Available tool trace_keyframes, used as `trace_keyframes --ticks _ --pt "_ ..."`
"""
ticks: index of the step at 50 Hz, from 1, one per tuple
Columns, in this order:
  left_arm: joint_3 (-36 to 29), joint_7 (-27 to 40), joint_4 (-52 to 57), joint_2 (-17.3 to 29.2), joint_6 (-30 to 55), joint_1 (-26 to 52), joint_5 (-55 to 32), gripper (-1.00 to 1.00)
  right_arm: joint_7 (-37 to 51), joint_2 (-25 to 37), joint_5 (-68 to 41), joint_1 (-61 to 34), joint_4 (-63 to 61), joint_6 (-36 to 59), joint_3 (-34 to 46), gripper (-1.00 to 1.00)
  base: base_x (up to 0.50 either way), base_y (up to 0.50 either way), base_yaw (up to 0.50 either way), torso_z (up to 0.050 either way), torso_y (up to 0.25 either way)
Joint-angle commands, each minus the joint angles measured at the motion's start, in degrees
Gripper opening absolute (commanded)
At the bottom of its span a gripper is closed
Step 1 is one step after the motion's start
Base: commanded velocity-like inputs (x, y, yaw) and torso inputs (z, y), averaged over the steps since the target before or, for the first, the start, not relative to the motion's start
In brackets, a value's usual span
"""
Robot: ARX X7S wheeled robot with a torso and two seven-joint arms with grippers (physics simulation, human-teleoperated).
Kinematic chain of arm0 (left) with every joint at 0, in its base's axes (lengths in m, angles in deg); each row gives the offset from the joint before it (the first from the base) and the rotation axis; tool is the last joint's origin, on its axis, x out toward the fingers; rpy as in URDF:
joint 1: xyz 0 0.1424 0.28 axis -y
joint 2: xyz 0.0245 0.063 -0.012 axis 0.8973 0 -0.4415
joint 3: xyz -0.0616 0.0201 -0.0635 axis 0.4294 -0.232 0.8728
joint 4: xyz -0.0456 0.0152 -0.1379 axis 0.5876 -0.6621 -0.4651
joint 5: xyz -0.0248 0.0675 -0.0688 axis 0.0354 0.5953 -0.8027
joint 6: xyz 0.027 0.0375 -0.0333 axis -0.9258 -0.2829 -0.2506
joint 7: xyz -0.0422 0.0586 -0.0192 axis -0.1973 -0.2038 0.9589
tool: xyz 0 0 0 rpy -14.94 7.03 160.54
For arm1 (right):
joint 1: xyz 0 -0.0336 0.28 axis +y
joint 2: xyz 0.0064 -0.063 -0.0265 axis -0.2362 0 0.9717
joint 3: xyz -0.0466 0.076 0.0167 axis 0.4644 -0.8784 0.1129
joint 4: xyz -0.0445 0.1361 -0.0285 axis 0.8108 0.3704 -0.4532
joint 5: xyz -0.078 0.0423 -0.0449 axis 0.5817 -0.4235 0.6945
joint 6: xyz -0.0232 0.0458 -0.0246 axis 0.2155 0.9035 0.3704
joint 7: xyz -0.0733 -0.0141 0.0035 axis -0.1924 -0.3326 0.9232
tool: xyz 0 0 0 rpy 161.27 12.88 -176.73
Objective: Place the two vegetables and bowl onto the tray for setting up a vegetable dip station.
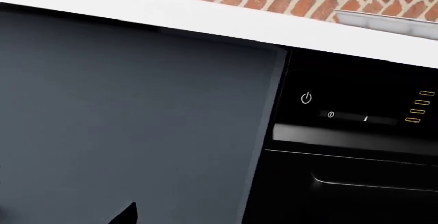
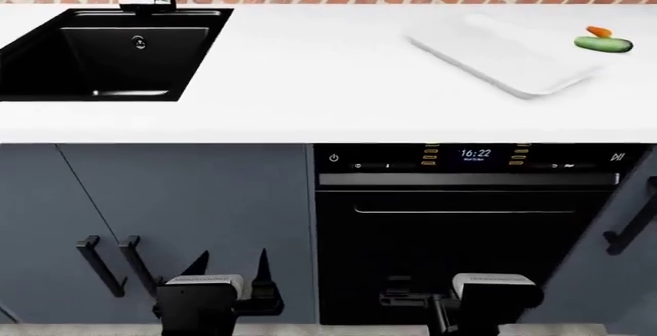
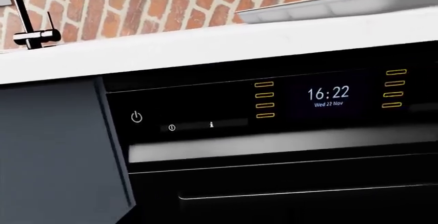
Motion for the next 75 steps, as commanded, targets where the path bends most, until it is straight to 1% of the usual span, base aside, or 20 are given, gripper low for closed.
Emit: trace_keyframes --ticks 1,27,42,59,60,71,72,73,74,75 --pt "-0.73 0.62 -0.21 0.6 -0.2 0.11 -0.69 1.0 0.57 0.63 -1.07 -0.04 0.0 -0.17 0.72 1.0 -0.1 -0.5 0.0 0.0 0.0" --pt "-2.1 1.56 -0.46 1.72 -0.59 0.23 -1.95 1.0 1.03 1.6 -4.72 -0.42 -0.02 0.94 1.72 1.0 -0.01 -0.5 0.0 0.0 0.0" --pt "-2.84 2.81 -0.54 2.2 -0.61 0.43 -1.78 1.0 1.86 2.16 -4.85 -0.53 0.35 0.53 2.47 1.0 0.0 -0.5 0.0 0.0 0.0" --pt "-3.11 3.1 -0.39 2.6 0.63 0.65 -4.12 1.0 2.27 2.79 -4.3 -0.59 1.24 -1.15 3.58 1.0 0.0 -0.5 0.0 0.0 0.0" --pt "-3.25 3.23 -0.33 2.67 0.62 0.64 -3.93 1.0 2.62 3.05 -2.81 -0.63 1.21 -1.02 4.35 1.0 0.0 0.0 0.0 0.0 0.0" --pt "-3.84 3.51 -0.1 3.15 0.66 0.68 -4.21 1.0 3.0 3.3 -3.38 -0.8 1.64 -0.96 4.64 1.0 0.0 0.0 0.0 0.0 0.0" --pt "-66.38 35.25 -15.96 25.46 -42.2 23.02 -31.22 1.0 7.83 0.73 -8.84 -3.98 8.8 -7.33 4.03 1.0 0.0 0.0 0.0 0.0 0.0" --pt "6.26 -6.67 1.53 -5.59 4.12 -0.45 6.31 1.0 -6.84 -5.25 5.17 0.11 0.64 1.88 -6.02 1.0 0.0 0.0 0.0 0.0 0.0" --pt "5.48 -2.57 3.29 -5.15 8.73 -0.11 8.68 1.0 -5.93 -4.82 5.62 -0.21 0.72 2.29 -5.23 1.0 0.0 0.0 0.0 0.0 0.0" --pt "4.86 -2.7 3.72 -4.64 8.01 -0.36 8.69 1.0 -5.57 -4.58 5.38 -0.22 0.84 2.45 -4.76 1.0 0.0 0.0 0.0 0.0 0.0"
